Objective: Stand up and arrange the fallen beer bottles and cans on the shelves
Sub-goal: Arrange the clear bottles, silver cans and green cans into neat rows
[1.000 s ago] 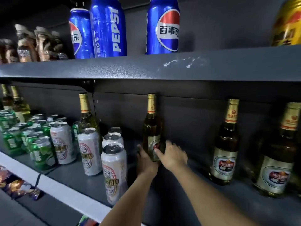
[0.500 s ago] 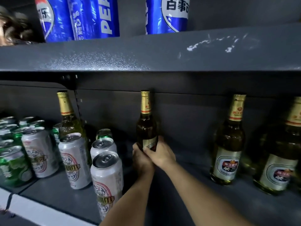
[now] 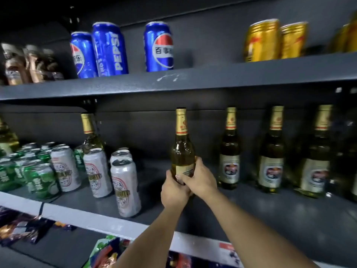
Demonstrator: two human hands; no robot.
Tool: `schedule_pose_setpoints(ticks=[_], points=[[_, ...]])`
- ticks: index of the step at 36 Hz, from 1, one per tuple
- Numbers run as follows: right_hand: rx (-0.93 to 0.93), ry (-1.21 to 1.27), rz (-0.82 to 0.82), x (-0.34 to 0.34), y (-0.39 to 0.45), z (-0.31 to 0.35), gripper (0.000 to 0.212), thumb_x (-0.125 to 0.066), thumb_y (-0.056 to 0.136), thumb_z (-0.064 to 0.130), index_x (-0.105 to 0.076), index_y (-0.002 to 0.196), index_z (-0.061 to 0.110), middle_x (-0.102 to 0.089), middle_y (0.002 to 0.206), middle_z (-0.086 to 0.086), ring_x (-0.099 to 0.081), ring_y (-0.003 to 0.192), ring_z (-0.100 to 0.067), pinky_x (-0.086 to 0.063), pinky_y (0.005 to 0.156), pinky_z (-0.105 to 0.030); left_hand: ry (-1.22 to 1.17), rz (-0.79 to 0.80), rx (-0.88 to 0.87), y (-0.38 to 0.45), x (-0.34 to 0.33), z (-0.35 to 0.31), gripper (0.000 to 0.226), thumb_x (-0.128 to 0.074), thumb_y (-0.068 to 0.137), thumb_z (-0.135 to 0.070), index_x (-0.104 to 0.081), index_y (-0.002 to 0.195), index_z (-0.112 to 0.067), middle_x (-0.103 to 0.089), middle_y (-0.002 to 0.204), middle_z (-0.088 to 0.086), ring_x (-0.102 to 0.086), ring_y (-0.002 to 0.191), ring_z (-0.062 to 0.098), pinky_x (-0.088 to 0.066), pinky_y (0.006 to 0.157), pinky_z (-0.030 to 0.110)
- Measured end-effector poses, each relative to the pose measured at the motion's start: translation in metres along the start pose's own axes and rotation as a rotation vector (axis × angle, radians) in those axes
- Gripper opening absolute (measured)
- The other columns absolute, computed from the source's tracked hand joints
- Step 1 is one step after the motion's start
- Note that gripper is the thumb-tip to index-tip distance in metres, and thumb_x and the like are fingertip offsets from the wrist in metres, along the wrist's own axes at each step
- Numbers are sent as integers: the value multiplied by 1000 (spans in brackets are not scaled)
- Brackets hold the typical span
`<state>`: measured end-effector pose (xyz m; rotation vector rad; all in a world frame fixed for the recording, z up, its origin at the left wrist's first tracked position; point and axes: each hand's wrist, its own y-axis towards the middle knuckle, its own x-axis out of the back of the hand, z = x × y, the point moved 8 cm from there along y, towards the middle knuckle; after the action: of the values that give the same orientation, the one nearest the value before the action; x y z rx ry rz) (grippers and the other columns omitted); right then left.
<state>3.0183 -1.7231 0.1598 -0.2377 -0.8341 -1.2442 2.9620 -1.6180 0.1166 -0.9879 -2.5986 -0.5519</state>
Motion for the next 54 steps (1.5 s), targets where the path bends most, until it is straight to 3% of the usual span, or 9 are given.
schedule_pose_setpoints(ticks=[4,15,19,26,30,33,36,45,54], points=[[-24,2,-50,50,-45,-19,66,-74,78,49,-38,130,28,-61,126,5,-59,115,-21,-50,92,-37,-65,32,-14,-51,-21,-29,29,-66,88,-30,-48,110,-23,-64,94,-1,-58,79,19,-47,70,31],[-150,-55,-178,187,-144,-108,63,-74,79,47,-38,127,26,-61,126,3,-59,116,-21,-49,94,-36,-114,218,-108,-184,-112,-113,43,-65,88,-26,-49,127,-17,-68,109,12,-64,98,33,-47,76,32],[-194,-59,-250,234,-162,-140,59,-74,80,44,-40,126,26,-62,123,4,-59,115,-19,-48,94,-34,-145,292,-131,-216,-149,-144,41,-64,90,-27,-49,127,-18,-68,110,10,-64,98,31,-44,72,29],[-282,-119,-372,295,-169,-194,56,-74,80,45,-41,122,28,-64,117,6,-61,110,-17,-51,91,-33,-230,463,-139,-243,-224,-187,41,-66,88,-27,-50,125,-26,-66,106,1,-64,99,26,-51,84,34],[-314,-128,-431,320,-168,-221,57,-73,81,44,-41,124,24,-65,114,4,-62,107,-19,-52,88,-32,-249,554,-155,-250,-263,-203,47,-66,87,-32,-48,131,-30,-65,102,-4,-63,99,24,-53,90,39],[-338,-137,-470,334,-167,-238,59,-74,80,44,-42,125,22,-65,113,2,-63,105,-19,-51,85,-31,-246,606,-200,-255,-288,-213,42,-67,88,-28,-49,126,-26,-65,107,0,-62,100,23,-49,84,30],[-355,-159,-499,345,-165,-254,63,-74,80,45,-41,127,21,-65,114,2,-63,106,-19,-52,86,-32,-269,650,-178,-259,-309,-219,45,-69,86,-31,-50,126,-27,-66,112,1,-62,101,22,-50,86,31],[-359,-191,-489,363,-149,-287,61,-73,80,45,-39,125,23,-64,101,7,-64,98,-16,-51,81,-30,-226,666,-179,-261,-348,-233,57,-69,87,-30,-43,137,-26,-53,86,-12,-48,74,5,-39,69,20],[-328,-141,-476,365,-122,-311,70,-75,79,45,-37,133,22,-65,110,7,-63,103,-14,-51,85,-29,-222,621,-162,-245,-372,-236,55,-70,86,-28,-45,135,-27,-65,101,-4,-52,82,10,-40,72,19]])
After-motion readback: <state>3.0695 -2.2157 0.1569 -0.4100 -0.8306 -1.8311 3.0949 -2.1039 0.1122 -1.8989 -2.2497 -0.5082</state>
